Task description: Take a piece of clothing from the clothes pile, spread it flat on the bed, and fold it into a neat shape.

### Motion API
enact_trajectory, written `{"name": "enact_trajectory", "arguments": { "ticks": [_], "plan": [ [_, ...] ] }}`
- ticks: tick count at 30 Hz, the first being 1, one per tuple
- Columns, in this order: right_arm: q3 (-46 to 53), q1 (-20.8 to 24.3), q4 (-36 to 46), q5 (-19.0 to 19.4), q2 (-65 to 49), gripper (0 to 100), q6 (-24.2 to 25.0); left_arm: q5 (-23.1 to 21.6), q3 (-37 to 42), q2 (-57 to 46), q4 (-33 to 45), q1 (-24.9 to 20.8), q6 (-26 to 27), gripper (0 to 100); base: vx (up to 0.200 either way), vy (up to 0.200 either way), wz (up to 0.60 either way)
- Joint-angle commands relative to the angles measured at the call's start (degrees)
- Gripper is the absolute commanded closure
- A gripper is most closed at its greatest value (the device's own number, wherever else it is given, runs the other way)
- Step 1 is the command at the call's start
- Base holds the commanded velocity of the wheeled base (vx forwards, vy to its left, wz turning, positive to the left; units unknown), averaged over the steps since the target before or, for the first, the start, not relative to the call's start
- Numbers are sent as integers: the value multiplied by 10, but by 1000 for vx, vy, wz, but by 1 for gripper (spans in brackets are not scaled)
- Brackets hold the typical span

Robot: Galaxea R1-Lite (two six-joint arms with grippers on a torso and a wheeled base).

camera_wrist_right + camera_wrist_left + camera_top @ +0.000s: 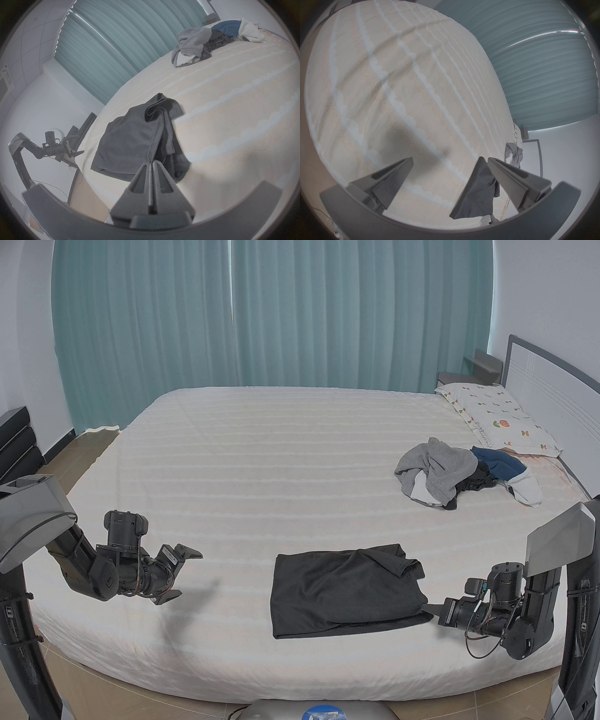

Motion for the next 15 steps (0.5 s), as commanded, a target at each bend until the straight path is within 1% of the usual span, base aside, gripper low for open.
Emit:
{"name": "enact_trajectory", "arguments": {
  "ticks": [1,9,15],
  "plan": [
    [2,-11,1,1,1,100,-6,0,0,1,0,0,0,0,0,0,0],
    [17,-18,1,1,-6,100,-27,0,0,1,1,0,0,0,0,0,0],
    [16,-25,11,1,-2,100,-44,16,-1,5,-1,-1,0,0,0,0,0]
  ]
}}
